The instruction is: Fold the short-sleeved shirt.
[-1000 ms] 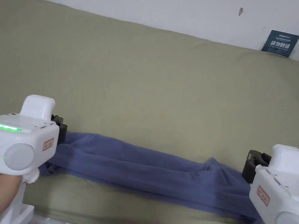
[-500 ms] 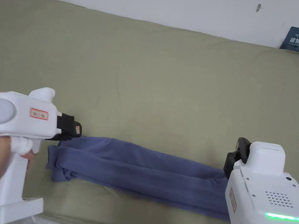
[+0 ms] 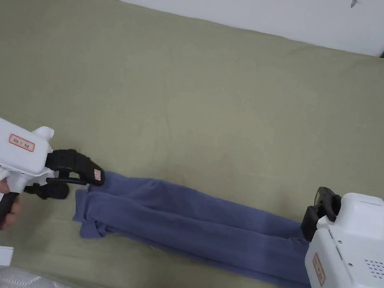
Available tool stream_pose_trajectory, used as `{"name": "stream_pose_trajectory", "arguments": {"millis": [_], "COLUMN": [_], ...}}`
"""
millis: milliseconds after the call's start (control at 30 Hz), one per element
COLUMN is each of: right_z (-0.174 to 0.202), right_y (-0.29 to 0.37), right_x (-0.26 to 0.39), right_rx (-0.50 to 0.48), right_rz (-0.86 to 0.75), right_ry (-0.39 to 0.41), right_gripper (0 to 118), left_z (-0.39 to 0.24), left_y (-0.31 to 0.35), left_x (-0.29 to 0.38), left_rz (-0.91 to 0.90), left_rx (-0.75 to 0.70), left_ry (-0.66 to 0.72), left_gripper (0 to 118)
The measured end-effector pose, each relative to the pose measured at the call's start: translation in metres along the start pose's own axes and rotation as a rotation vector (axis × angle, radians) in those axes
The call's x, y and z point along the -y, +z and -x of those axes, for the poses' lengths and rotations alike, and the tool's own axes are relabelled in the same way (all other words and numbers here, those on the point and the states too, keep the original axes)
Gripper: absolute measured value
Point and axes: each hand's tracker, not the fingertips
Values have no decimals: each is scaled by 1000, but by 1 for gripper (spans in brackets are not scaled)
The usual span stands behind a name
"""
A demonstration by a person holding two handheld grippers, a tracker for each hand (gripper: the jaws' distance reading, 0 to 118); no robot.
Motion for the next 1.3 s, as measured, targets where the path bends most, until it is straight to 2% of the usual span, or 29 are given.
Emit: {"name": "stream_pose_trajectory", "arguments": {"millis": [67,200,267,367,433,533,600,633,700,733,767,800,833,1133,1200,1300], "right_z": [0,1,1,0,0,0,0,0,-1,-1,-2,-4,-5,-21,-26,-32], "right_y": [-2,-4,-3,-5,-6,-6,-6,-5,-3,-3,-2,-2,-2,8,9,11], "right_x": [0,-1,0,1,2,3,4,4,5,4,4,3,2,-6,-9,-13], "right_rx": [-2,-8,-8,-12,-12,-16,-16,-21,-24,-24,-24,-28,-25,-15,-8,0], "right_rz": [4,14,17,27,31,36,40,42,42,42,43,44,45,38,32,24], "right_ry": [9,15,15,9,1,-5,-6,-6,-3,-3,-6,-12,-15,-31,-29,-36], "right_gripper": [0,0,0,0,0,0,0,0,0,0,0,0,0,0,0,0], "left_z": [1,0,-9,-13,-19,-43,-50,-51,-46,-43,-39,-31,-26,-37,-31,-26], "left_y": [-6,-29,-34,-35,-42,-50,-53,-52,-45,-43,-37,-29,-23,-17,-4,14], "left_x": [-4,1,5,2,4,14,17,17,19,17,18,18,19,24,24,22], "left_rz": [10,66,61,50,43,41,38,37,25,21,20,0,-10,-39,-70,-116], "left_rx": [21,69,47,52,-24,-162,-205,-212,-286,-306,-283,-259,-103,-72,-3,26], "left_ry": [7,41,-3,32,52,-80,-93,-105,-109,-119,-117,-83,7,36,91,127], "left_gripper": [113,113,113,113,111,104,103,97,72,49,22,3,3,3,3,3]}}
